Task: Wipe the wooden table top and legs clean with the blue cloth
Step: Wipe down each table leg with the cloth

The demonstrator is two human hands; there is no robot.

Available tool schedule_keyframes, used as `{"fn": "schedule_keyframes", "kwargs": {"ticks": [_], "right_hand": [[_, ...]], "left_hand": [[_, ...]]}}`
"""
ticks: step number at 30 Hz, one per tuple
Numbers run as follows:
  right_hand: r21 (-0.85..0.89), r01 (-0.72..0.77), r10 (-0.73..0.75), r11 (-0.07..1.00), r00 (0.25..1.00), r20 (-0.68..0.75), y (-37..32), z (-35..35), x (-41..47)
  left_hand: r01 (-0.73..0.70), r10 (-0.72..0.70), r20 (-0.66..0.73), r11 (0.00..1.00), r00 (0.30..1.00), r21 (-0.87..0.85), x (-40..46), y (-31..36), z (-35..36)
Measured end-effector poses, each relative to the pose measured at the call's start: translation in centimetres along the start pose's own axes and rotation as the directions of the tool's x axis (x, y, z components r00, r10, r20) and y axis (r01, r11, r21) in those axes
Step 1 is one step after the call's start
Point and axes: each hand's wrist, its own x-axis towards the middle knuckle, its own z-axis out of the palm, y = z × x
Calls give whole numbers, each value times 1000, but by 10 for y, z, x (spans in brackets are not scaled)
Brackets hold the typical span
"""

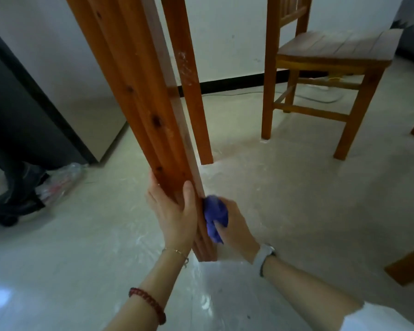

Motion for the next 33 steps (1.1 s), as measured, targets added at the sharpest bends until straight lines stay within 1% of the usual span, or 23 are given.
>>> {"fn": "schedule_keyframes", "kwargs": {"ticks": [1,2,3,4,6,7,9,11,12,13,14,15,17,18,19,20,21,22,26,28,29,31,33], "right_hand": [[-133,-145,157,980,985,78,30,2,-6],[-263,-250,284,932,954,98,55,2,-13],[-328,-323,367,888,927,81,72,1,-19],[-305,-370,399,877,916,35,80,1,-22],[-110,-401,393,910,916,-85,66,-3,-20],[27,-355,354,935,922,-159,49,-10,-13],[281,-100,190,954,930,-315,5,-22,4],[335,197,-50,921,915,-400,-24,-23,15],[299,264,-136,917,912,-388,-24,-14,18],[266,277,-177,923,921,-347,-18,-2,19],[261,242,-158,934,939,-306,-4,11,19],[292,157,-74,944,958,-276,14,24,19],[381,-162,225,910,966,-127,55,36,14],[315,-349,367,883,930,1,79,37,10],[173,-499,486,849,866,116,99,34,3],[28,-577,566,816,808,162,114,32,-4],[-55,-605,605,795,781,154,126,30,-11],[-66,-609,612,790,781,122,133,30,-15],[76,-445,441,892,895,66,78,6,5],[192,-270,261,944,963,67,26,-16,24],[205,-145,144,968,989,22,-2,-27,32],[153,97,-84,984,993,-85,-53,-43,43],[172,267,-237,948,955,-176,-94,-53,46]], "left_hand": [[18,-17,-11,1000,1000,16,-3,-5,5],[49,-49,-21,998,999,33,-7,-7,8],[74,-73,-24,996,997,50,-10,-10,10],[89,-87,-26,993,996,71,-12,-13,11],[121,-118,-26,985,993,124,-15,-18,10],[126,-124,-23,981,992,147,-16,-20,10],[113,-112,-15,974,994,198,-17,-23,11],[91,-87,-28,965,996,244,-17,-26,12],[80,-72,-40,963,997,257,-18,-27,13],[72,-61,-50,961,997,265,-18,-28,14],[73,-58,-62,961,996,268,-19,-30,15],[82,-65,-74,960,995,266,-20,-31,16],[84,-61,-94,961,994,262,-22,-35,18],[78,-54,-100,963,993,258,-23,-36,19],[71,-45,-106,964,993,256,-24,-38,19],[64,-36,-110,964,993,260,-24,-41,20],[62,-35,-105,962,994,266,-24,-43,20],[63,-38,-96,959,995,276,-24,-44,19],[19,-6,-41,944,999,330,-20,-38,11],[32,-25,-25,941,999,336,-17,-29,6],[32,-23,-28,940,999,338,-14,-23,3],[-5,24,-54,944,998,331,-4,-4,-3],[-58,92,-104,953,990,296,11,22,-9]]}}
